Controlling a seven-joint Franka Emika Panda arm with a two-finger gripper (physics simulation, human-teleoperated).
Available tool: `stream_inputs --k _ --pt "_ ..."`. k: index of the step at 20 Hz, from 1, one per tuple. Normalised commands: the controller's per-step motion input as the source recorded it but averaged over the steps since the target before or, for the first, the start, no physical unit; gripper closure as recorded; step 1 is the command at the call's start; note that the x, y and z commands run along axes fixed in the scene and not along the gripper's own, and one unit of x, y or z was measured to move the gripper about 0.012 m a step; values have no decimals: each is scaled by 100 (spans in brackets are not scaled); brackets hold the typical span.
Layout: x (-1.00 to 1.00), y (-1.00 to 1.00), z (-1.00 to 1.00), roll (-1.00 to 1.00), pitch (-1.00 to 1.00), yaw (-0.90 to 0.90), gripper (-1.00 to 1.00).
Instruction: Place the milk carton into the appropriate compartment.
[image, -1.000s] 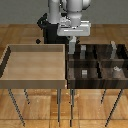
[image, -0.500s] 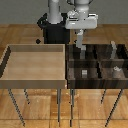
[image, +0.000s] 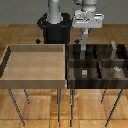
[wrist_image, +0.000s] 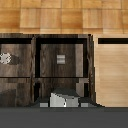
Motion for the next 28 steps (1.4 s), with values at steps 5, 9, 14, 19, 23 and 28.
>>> stream_inputs --k 5,9,14,19,23,28 --pt "0 0 -60 0 0 0 100" --pt "-25 0 -100 0 0 0 100" --pt "-100 0 0 0 0 0 100" --pt "-20 0 -64 0 0 0 100" --pt "0 0 -100 0 0 0 100" --pt "0 0 -20 0 0 0 -100"
